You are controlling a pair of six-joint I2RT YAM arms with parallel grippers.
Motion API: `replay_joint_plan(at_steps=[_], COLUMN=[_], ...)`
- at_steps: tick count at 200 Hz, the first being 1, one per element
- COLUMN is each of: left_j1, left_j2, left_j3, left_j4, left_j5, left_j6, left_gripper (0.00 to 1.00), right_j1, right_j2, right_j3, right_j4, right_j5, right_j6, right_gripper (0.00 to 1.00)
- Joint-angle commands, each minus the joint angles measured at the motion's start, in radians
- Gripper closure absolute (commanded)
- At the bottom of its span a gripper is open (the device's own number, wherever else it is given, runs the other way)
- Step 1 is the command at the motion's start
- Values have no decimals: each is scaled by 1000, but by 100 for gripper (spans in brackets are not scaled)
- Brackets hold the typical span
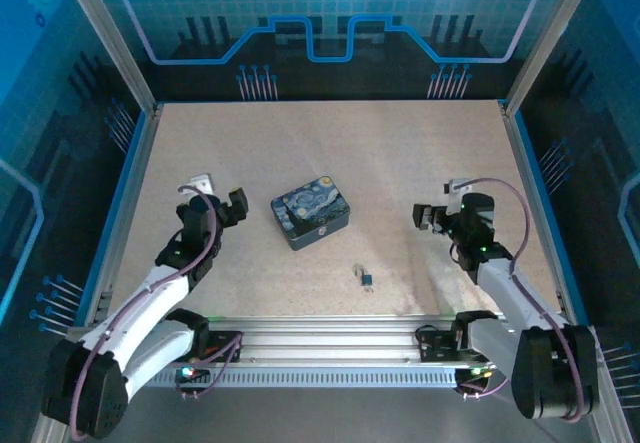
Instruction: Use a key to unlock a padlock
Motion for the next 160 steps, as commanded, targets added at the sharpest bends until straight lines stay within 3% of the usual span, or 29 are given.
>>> replay_joint_plan(at_steps=[1, 127, 160], left_j1=[18, 87, 107], left_j2=[51, 345, 392], left_j3=[-44, -102, -81], left_j4=[184, 536, 567], left_j5=[-5, 124, 155], left_j6=[128, 306, 341], left_gripper=[1, 1, 1], right_j1=[-22, -26, -19], right_j2=[67, 478, 483], right_j3=[-15, -38, 17], right_j4=[183, 761, 662], right_j5=[37, -29, -41], right_j6=[-66, -92, -105], right_gripper=[0, 0, 0])
